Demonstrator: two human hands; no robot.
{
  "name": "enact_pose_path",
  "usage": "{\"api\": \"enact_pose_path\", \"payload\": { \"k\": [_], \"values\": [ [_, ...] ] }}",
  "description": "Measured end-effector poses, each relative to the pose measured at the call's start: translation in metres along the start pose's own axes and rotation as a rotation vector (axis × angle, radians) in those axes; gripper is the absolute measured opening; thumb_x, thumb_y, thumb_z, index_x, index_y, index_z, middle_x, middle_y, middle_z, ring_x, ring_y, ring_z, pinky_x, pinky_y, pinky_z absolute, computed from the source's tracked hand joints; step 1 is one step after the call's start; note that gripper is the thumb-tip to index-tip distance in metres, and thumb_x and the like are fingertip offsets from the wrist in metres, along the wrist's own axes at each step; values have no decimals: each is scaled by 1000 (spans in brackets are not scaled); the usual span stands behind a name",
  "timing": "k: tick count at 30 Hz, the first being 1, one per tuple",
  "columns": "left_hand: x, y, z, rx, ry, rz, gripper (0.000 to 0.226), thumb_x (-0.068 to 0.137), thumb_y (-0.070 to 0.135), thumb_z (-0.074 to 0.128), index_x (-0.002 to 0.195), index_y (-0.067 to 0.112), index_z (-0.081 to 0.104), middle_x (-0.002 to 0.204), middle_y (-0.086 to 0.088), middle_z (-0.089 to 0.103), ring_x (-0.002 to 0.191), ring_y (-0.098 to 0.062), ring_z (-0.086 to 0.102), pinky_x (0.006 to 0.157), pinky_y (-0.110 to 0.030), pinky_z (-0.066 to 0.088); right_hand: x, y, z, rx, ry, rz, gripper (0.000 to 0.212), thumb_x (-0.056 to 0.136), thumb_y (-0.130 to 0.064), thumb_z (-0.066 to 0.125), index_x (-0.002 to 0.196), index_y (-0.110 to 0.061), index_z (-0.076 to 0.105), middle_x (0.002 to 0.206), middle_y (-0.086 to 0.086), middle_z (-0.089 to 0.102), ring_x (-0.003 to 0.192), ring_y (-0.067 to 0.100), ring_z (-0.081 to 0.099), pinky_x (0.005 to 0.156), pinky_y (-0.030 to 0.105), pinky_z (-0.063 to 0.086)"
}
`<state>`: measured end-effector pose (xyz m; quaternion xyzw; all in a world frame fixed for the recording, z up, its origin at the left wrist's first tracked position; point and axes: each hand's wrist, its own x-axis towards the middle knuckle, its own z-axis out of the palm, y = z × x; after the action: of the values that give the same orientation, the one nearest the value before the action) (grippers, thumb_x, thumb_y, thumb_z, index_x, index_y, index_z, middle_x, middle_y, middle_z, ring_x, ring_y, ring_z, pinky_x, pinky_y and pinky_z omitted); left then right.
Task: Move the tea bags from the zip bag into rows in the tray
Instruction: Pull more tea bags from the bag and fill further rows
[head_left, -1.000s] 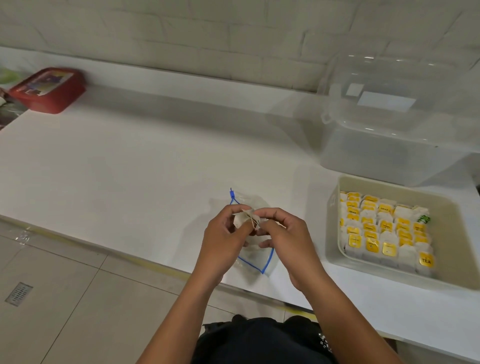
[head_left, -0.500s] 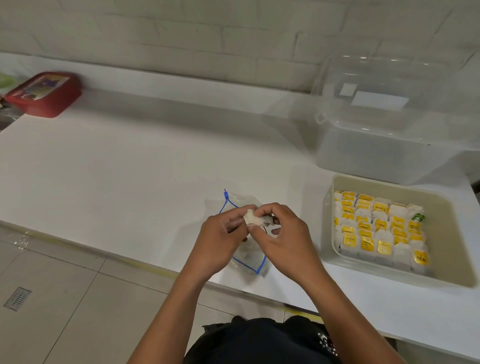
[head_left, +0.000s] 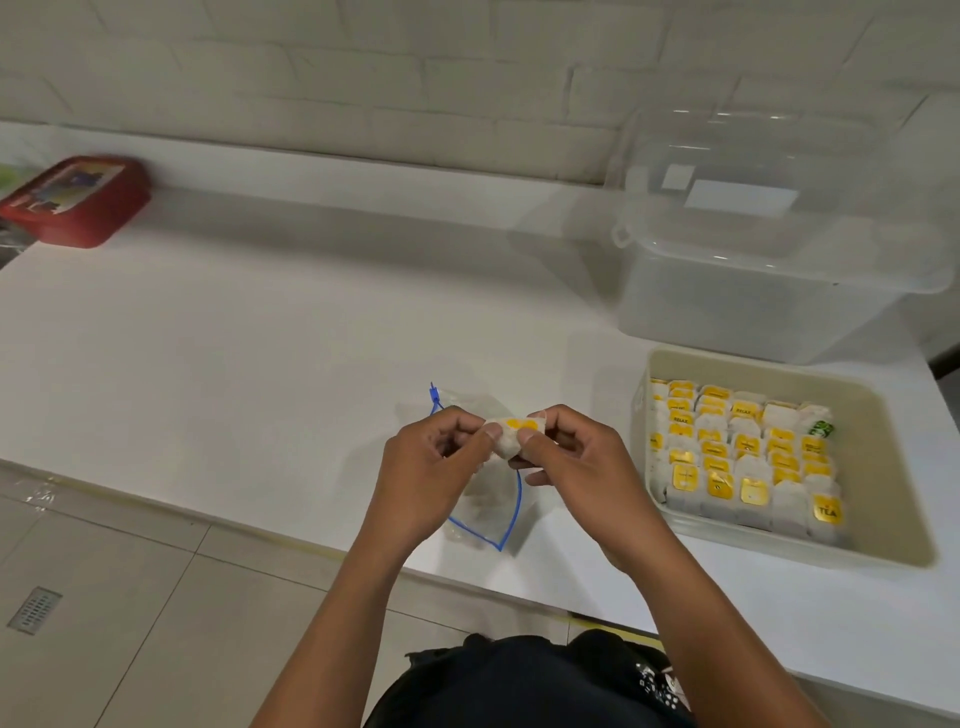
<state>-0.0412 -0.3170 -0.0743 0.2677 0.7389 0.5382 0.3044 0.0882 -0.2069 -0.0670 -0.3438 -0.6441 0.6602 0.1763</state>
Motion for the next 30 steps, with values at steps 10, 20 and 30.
{"api": "enact_pose_path", "payload": {
  "k": [10,20,30],
  "values": [
    [8,10,24,25,53,205,12,88,22,73,77,26,71,110,19,67,103,-11,66,84,-36,53,-2,-8,-28,148,94,-15,6,93,-16,69,87,-14,72,79,-7,70,73,6,63,75,22,53],
    [18,29,82,-12,-35,242,9,94,26,67,86,28,65,74,7,65,69,-16,61,66,-47,54,-5,-14,-102,-3,218,-84,6,90,-9,71,91,-15,70,62,-7,61,54,12,57,53,24,47],
    [21,44,145,68,-163,189,11,89,22,75,80,27,70,77,10,68,69,-10,57,60,-23,44,1,26,-182,-368,82,105,8,84,-26,79,83,-26,71,74,-2,69,70,22,65,77,40,55]
  ]
}}
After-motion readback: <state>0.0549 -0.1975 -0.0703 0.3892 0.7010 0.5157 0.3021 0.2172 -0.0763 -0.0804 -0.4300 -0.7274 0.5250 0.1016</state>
